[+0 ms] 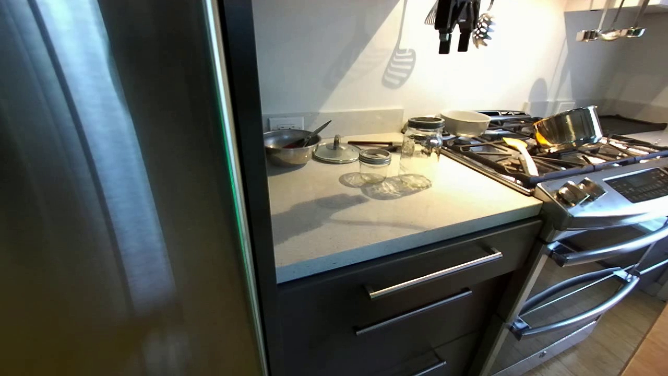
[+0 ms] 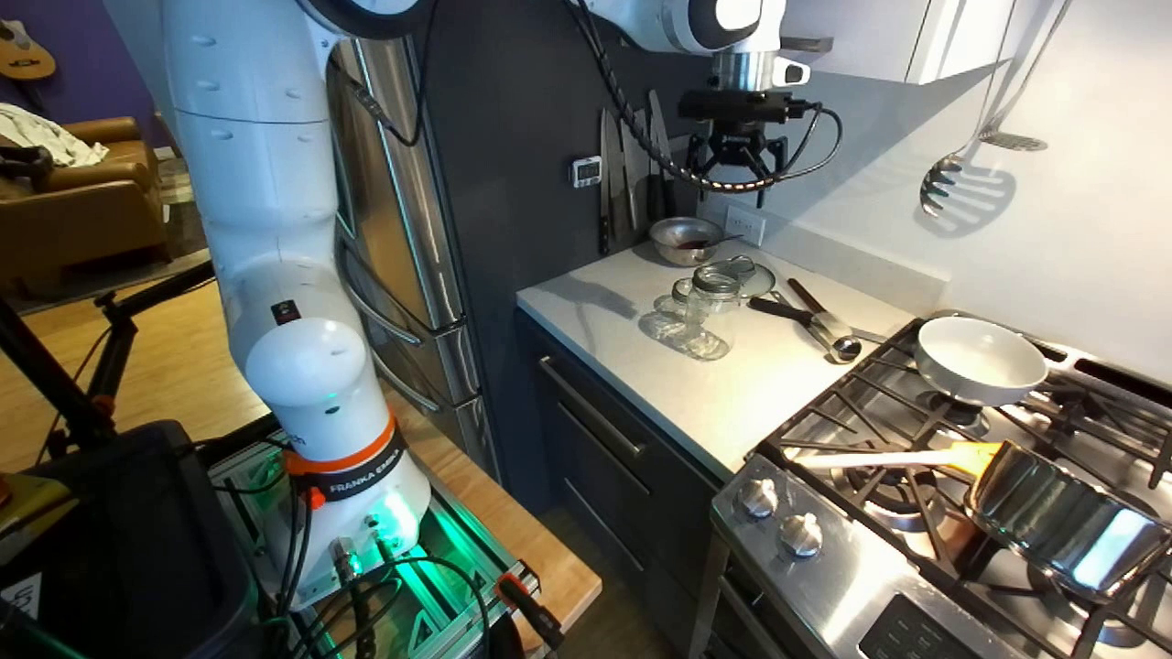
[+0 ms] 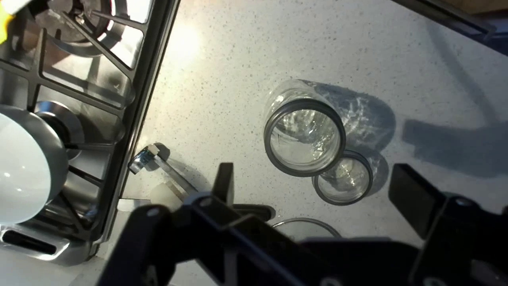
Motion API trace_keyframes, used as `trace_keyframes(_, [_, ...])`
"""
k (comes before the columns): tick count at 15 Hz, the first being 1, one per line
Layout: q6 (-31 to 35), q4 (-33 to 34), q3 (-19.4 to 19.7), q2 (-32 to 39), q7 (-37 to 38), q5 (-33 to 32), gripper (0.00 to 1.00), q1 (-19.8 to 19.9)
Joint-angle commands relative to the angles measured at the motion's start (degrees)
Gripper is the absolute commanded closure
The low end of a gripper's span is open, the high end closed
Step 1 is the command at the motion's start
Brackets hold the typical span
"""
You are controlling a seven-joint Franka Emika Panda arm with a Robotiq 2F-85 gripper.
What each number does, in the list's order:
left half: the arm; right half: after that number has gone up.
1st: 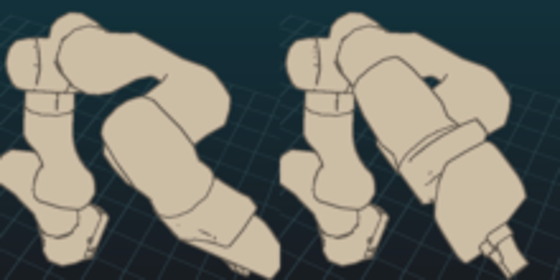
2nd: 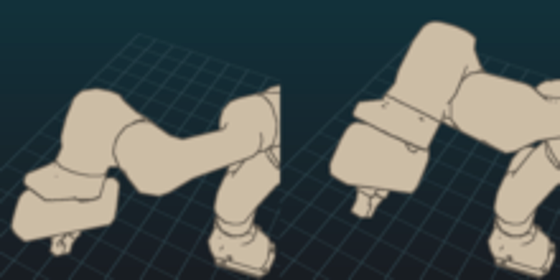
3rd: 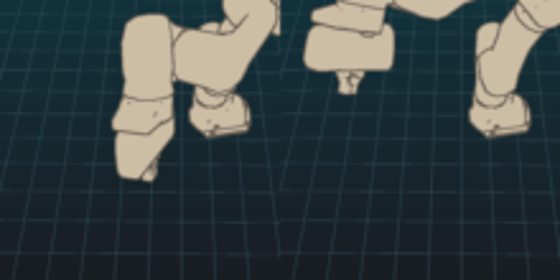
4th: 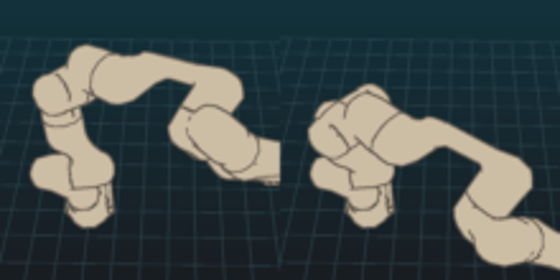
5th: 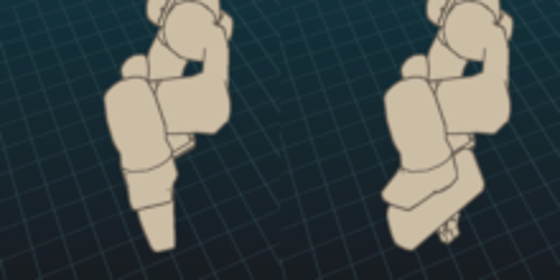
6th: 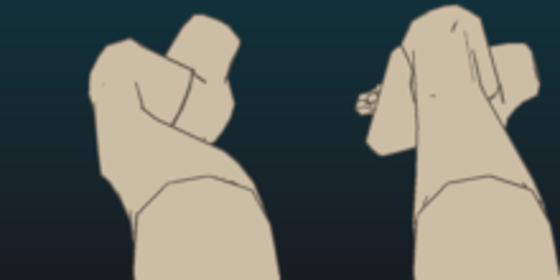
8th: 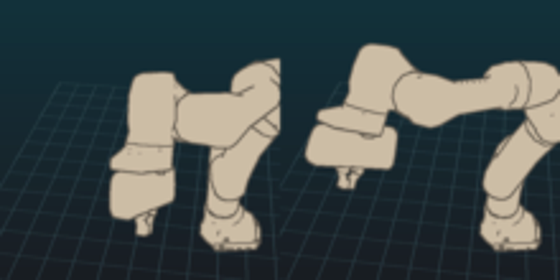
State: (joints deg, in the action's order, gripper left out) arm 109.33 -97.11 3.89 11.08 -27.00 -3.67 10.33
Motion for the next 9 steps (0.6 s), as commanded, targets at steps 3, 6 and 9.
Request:
trace_keyframes(3, [0.4, -7.1, 1.0, -9.5, 9.0, 1.9, 0.0, -1.0])
trace_keyframes(6, [0.5, -9.6, 1.0, -13.6, 11.0, 1.5, 0.0, -1.6])
trace_keyframes(9, [-0.4, -6.7, 1.2, -12.1, 10.0, 0.8, 0.0, -2.0])
